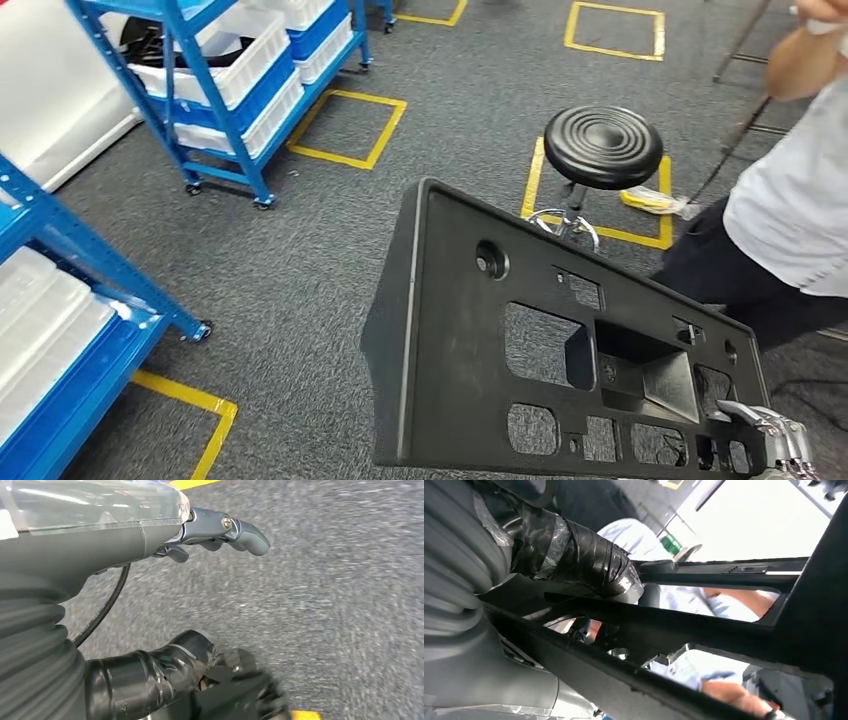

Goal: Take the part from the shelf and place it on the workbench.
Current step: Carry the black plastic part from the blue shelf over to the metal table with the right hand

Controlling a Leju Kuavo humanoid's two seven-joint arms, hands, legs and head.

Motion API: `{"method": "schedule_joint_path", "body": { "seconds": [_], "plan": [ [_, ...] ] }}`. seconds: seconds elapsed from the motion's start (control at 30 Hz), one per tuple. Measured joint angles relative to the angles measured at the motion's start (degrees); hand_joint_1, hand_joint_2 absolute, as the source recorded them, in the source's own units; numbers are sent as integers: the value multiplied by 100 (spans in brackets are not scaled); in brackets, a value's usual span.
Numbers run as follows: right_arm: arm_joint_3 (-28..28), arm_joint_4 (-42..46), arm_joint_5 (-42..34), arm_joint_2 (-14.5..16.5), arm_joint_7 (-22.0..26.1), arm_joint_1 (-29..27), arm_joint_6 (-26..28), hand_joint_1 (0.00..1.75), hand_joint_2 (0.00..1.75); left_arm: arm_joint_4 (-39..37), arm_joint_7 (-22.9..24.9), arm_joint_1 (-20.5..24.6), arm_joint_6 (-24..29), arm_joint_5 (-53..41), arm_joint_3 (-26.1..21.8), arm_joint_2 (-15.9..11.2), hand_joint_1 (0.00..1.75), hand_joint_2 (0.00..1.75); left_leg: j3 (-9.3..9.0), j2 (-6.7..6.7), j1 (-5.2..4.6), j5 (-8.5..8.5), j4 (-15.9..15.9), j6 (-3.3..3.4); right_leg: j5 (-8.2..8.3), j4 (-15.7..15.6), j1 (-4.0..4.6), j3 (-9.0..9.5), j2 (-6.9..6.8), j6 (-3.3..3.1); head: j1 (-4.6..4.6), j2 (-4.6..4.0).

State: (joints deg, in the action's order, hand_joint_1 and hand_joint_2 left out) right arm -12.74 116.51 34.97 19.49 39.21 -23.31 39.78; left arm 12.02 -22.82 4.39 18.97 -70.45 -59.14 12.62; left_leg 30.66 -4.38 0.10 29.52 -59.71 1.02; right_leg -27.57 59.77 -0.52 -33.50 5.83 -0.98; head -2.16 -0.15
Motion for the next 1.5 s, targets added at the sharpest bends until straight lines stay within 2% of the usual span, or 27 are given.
{"method": "schedule_joint_path", "body": {
  "seconds": [0.03,0.07,0.13,0.2,0.27,0.33,0.4,0.47,0.53,0.6,0.63,0.7,0.77,0.83,0.87,0.9,0.93,1.0,1.07,1.13,1.17,1.23,1.3,1.37,1.4,1.43,1.5],
  "plan": [
    [0,-2,0,1,0,1,0,175,175,0,-2,4,0,0,-2,-4,0,175,-60,-100,-9,-25,149,15,16,-2,-18,-23,66,28,1,0],
    [-1,-4,0,1,0,0,0,175,175,0,-2,10,0,0,-3,-7,0,175,-81,-100,-17,-18,189,21,38,-9,-32,-46,135,65,2,0],
    [-3,-5,0,4,1,-13,0,175,175,0,2,18,0,2,-4,-2,0,175,-111,49,1,-68,284,57,56,-17,-30,-79,179,139,2,0],
    [-6,-5,-1,5,3,-14,0,175,175,0,4,18,1,4,-5,7,0,175,-145,231,30,-141,407,122,-142,243,9,-213,-106,187,-20,0],
    [-7,-13,-3,5,4,-1,0,175,175,0,5,9,1,5,-7,11,0,175,-149,413,18,-161,440,158,-515,898,2,-519,-434,227,-39,0],
    [-8,-29,-7,5,3,0,0,175,175,0,8,-5,1,9,-14,11,0,175,-140,602,9,-147,428,157,-672,1411,-42,-747,-519,283,-39,0],
    [-9,-45,-12,5,2,-5,0,175,175,0,8,-2,2,11,-25,13,0,175,-142,765,14,-117,400,134,-432,1134,-90,-571,-591,335,-39,0],
    [-9,-51,-17,5,2,-1,0,175,175,0,7,7,3,11,-32,14,0,175,-143,882,14,-60,333,77,-119,367,-97,-139,-804,347,-39,0],
    [-10,-52,-23,7,-1,1,0,175,175,0,4,11,4,12,-37,13,0,175,-146,964,-2,-6,270,7,-32,-29,-65,66,-934,290,-37,0],
    [-13,-51,-29,9,-9,-6,0,175,175,0,1,27,4,12,-43,13,0,175,-169,1051,-9,10,258,-53,-35,-44,-40,46,-853,211,-33,0],
    [-15,-50,-32,9,-12,-12,0,175,175,0,1,39,4,11,-44,13,0,175,-178,1042,1,33,243,-85,-22,-56,-48,41,-803,176,-33,0],
    [-19,-48,-33,11,-16,-16,0,175,175,0,1,48,4,8,-45,13,0,175,-85,825,32,234,0,-142,13,-89,-77,35,-696,97,-32,0],
    [-22,-48,-35,15,-21,-13,0,175,175,0,2,38,4,7,-51,13,0,175,204,558,52,615,-645,-172,36,-99,-82,12,-594,44,-31,0],
    [-22,-48,-38,16,-22,-15,0,175,175,0,2,15,4,7,-61,13,0,175,549,495,54,909,-1386,-184,48,-90,-70,-15,-461,24,-31,0],
    [-22,-49,-39,16,-22,-17,0,175,175,0,2,6,4,7,-66,13,0,175,626,490,54,912,-1540,-183,52,-82,-67,-24,-388,22,-31,0],
    [-23,-49,-39,16,-22,-19,0,175,175,0,2,1,4,8,-70,13,0,175,617,484,56,814,-1509,-179,56,-70,-67,-30,-306,22,-31,0],
    [-23,-50,-39,16,-22,-19,0,175,175,0,2,1,4,8,-73,11,0,175,482,450,60,607,-1212,-169,57,-56,-71,-32,-230,30,-31,0],
    [-24,-50,-40,16,-22,-17,0,175,175,0,2,4,4,8,-79,10,0,175,102,171,84,205,-362,-142,55,-13,-72,-53,-89,68,-32,0],
    [-24,-49,-43,16,-22,-13,0,175,175,0,2,5,4,7,-86,10,0,175,-77,-81,95,80,84,-109,76,13,-72,-108,33,146,-33,0],
    [-25,-49,-44,16,-22,-18,0,175,175,0,2,4,4,9,-90,10,0,175,-79,-20,85,69,127,-45,128,-7,-82,-156,163,240,-35,0],
    [-27,-49,-44,16,-22,-29,0,175,175,0,2,4,3,9,-91,12,0,175,-83,60,87,44,153,0,124,8,-85,-180,145,274,-35,0],
    [-29,-48,-44,16,-22,-40,1,175,175,0,2,3,2,9,-91,18,0,175,-87,228,100,-6,205,89,-54,263,-69,-303,-104,314,-47,0],
    [-31,-49,-44,16,-22,-34,0,175,175,0,2,-8,1,7,-92,21,0,175,-77,398,72,-13,210,126,-434,915,-52,-577,-429,329,-56,0],
    [-32,-50,-47,16,-22,-36,0,175,175,0,5,-22,0,9,-93,20,0,175,-66,586,38,-4,201,140,-654,1475,-52,-799,-527,335,-55,0],
    [-33,-51,-49,16,-22,-40,0,175,175,0,7,-21,0,9,-94,20,0,175,-66,673,23,3,197,146,-614,1492,-52,-778,-545,329,-54,0],
    [-35,-51,-50,16,-22,-42,0,175,175,0,9,-14,0,9,-95,20,0,175,-74,752,11,13,195,148,-471,1264,-46,-629,-577,312,-54,0],
    [-37,-51,-50,16,-22,-41,0,175,175,0,9,-1,0,8,-95,24,0,175,-106,885,-18,41,192,137,-171,479,0,-168,-780,243,-55,0]
  ]
}}
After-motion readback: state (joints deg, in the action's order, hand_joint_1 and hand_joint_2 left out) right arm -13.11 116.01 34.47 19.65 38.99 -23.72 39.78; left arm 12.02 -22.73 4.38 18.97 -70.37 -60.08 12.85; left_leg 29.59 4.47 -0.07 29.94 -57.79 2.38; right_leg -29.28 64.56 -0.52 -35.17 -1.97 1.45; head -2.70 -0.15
